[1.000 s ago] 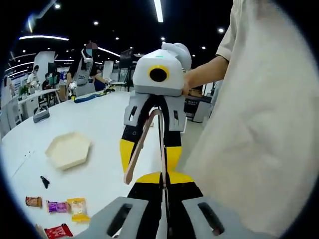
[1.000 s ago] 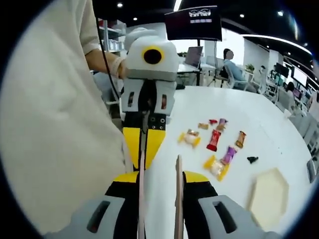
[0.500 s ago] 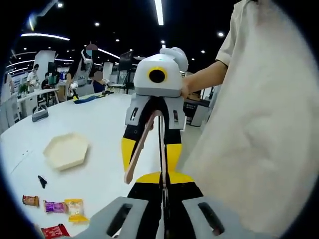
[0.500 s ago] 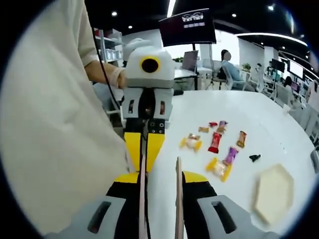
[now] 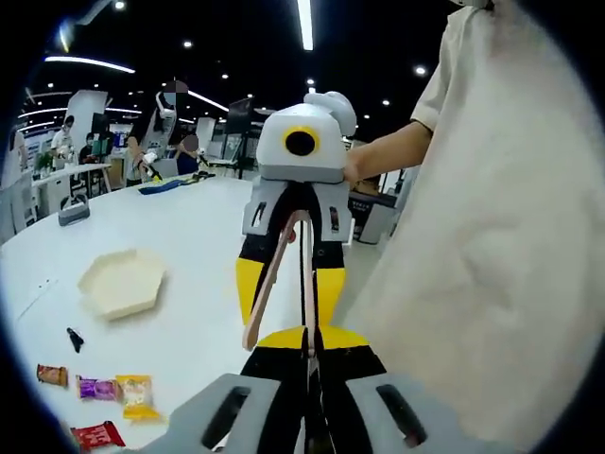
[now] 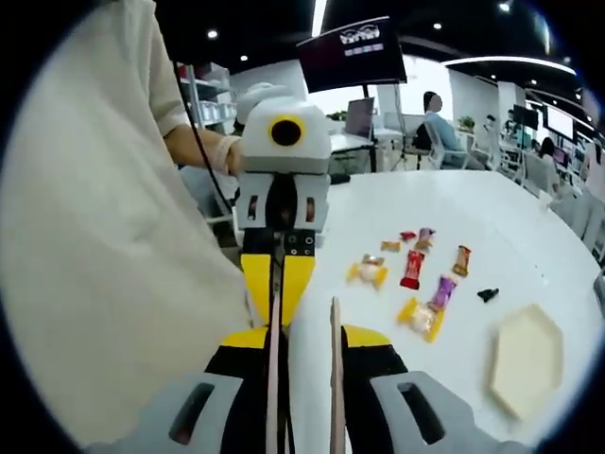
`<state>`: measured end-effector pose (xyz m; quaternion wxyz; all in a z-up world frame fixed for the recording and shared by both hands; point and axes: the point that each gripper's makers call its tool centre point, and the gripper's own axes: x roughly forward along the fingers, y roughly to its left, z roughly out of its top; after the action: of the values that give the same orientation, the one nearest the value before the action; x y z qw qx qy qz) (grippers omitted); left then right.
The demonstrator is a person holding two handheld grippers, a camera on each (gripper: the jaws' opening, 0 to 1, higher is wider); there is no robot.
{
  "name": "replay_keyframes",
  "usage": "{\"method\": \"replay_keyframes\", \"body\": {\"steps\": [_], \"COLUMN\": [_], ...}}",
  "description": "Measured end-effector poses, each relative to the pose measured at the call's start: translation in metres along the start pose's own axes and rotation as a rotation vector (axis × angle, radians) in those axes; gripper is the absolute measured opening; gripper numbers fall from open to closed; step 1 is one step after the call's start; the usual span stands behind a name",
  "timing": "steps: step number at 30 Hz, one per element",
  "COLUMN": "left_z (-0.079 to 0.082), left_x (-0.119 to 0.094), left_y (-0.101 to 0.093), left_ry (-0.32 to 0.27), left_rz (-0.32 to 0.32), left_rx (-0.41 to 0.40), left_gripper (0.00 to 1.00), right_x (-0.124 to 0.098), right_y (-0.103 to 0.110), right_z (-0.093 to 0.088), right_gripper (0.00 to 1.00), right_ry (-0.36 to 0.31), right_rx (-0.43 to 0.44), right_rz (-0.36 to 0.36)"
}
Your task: Place the target food into the container with the food tongs after gripping and lifting it, then release it inside without dropping or visibly crushing the food.
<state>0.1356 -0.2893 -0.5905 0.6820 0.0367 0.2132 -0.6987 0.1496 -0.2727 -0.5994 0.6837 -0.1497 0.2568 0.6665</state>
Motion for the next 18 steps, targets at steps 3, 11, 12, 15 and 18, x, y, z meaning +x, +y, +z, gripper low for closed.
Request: {"method": "replay_keyframes", "body": {"steps": [3, 11, 12, 15, 18], "left_z": [-0.007, -0.015, -0.013, -0.011, -0.009], "left_x": [-0.002, -0.009, -0.009, -0.011, -0.012], "left_y": [0.003, 0.004, 0.004, 0.003, 0.001], "left_ry": [0.035, 0.060, 0.052, 0.036, 0.026], "left_rz": [0.022, 0.046, 0.049, 0.048, 0.045], "left_rx": [-0.003, -0.001, 0.000, -0.001, -0.004], "left_gripper": [0.01, 0.00, 0.00, 0.00, 0.00], "right_x": [0.001, -0.003, -0.003, -0.004, -0.004], "right_y": [-0.002, -0.004, -0.005, -0.004, -0.003], "right_z": [-0.002, -0.003, -0.002, -0.001, 0.001], "right_gripper": [0.27, 0.27, 0.27, 0.27, 0.27], "right_ry": [0.003, -0.009, -0.014, -0.022, -0.029], "right_rx": [0.021, 0.064, 0.067, 0.078, 0.085], "right_rz": [-0.013, -0.022, -0.022, -0.018, -0.013]}}
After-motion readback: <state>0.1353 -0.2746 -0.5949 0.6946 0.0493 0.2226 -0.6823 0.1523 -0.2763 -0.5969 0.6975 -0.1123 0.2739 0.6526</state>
